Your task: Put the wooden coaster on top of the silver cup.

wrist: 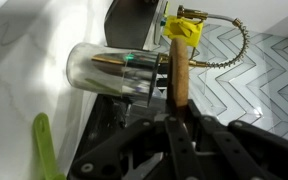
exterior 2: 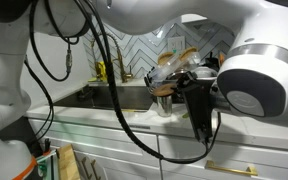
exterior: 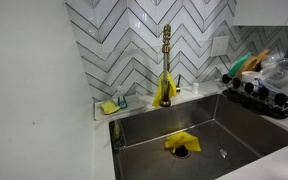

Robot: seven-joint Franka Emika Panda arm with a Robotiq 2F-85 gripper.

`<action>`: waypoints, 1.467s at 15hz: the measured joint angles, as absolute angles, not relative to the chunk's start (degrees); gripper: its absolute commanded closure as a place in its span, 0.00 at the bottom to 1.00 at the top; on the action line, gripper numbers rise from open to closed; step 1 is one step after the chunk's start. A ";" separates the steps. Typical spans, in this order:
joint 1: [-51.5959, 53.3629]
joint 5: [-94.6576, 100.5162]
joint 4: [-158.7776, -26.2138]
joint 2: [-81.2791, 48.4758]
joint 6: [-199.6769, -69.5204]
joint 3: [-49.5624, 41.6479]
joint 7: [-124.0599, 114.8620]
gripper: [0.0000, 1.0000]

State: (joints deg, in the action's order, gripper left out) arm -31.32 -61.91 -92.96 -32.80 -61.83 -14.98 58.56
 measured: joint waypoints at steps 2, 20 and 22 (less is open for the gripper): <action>-31.11 -62.39 -92.93 -32.96 -62.30 -14.98 58.48 0.97; -30.46 -64.57 -92.88 -34.42 -63.06 -14.95 57.32 0.97; -30.46 -64.93 -92.88 -34.50 -63.06 -14.93 57.22 0.97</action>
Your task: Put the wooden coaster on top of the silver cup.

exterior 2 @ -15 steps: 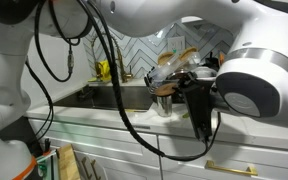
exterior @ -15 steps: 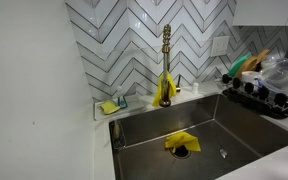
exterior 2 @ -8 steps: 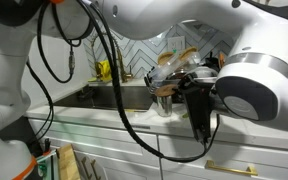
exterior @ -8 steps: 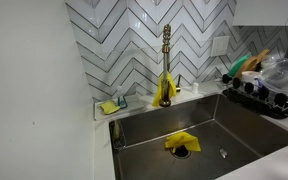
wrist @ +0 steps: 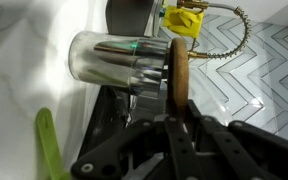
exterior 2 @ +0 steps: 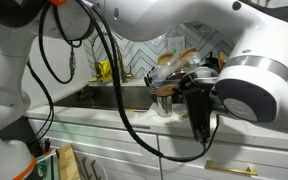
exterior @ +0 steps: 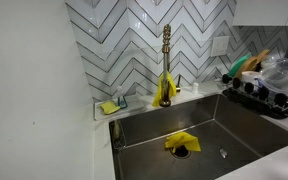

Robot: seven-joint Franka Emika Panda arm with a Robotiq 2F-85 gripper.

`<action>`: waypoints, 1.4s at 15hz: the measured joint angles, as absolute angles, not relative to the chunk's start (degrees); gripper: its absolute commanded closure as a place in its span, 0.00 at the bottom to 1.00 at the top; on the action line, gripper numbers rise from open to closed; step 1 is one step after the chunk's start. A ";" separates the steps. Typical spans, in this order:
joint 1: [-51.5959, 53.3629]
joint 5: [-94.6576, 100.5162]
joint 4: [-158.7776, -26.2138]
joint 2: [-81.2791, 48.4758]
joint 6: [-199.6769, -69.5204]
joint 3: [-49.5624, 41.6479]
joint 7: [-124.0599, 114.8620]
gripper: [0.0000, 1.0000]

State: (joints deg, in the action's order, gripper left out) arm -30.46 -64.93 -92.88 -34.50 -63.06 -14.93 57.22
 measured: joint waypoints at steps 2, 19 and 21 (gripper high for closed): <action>-30.46 -65.17 -92.88 -34.62 -63.02 -14.87 57.09 0.97; -30.74 -65.79 -92.88 -35.26 -60.57 -14.89 54.93 0.97; -30.74 -65.71 -92.84 -35.40 -60.53 -14.96 54.91 0.97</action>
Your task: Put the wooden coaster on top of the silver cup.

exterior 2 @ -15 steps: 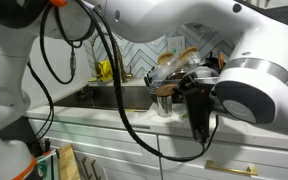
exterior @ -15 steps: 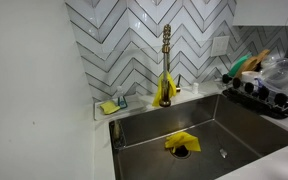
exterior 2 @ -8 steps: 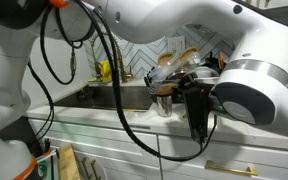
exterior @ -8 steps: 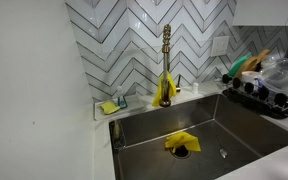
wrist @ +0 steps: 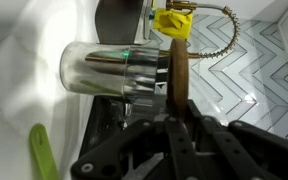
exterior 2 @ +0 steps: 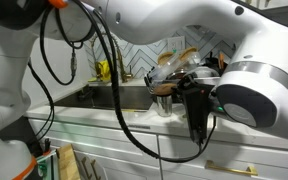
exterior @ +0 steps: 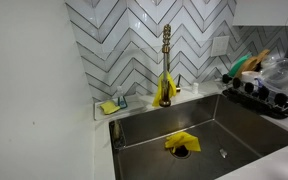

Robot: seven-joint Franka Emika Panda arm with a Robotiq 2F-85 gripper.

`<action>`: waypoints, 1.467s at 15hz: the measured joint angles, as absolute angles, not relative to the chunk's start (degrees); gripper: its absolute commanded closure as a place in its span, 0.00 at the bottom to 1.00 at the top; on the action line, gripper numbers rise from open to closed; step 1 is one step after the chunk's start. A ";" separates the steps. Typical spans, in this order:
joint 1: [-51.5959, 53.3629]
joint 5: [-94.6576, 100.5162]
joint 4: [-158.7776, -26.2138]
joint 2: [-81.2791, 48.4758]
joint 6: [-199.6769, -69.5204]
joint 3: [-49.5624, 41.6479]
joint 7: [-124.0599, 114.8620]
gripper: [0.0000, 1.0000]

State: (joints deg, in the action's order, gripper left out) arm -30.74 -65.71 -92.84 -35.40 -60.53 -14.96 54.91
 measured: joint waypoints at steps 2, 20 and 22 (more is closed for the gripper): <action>-30.74 -65.63 -92.71 -35.56 -60.53 -15.05 54.90 0.97; -30.70 -64.97 -91.44 -36.66 -59.30 -15.07 54.00 0.97; -30.70 -64.95 -91.42 -36.76 -59.28 -15.07 53.95 0.97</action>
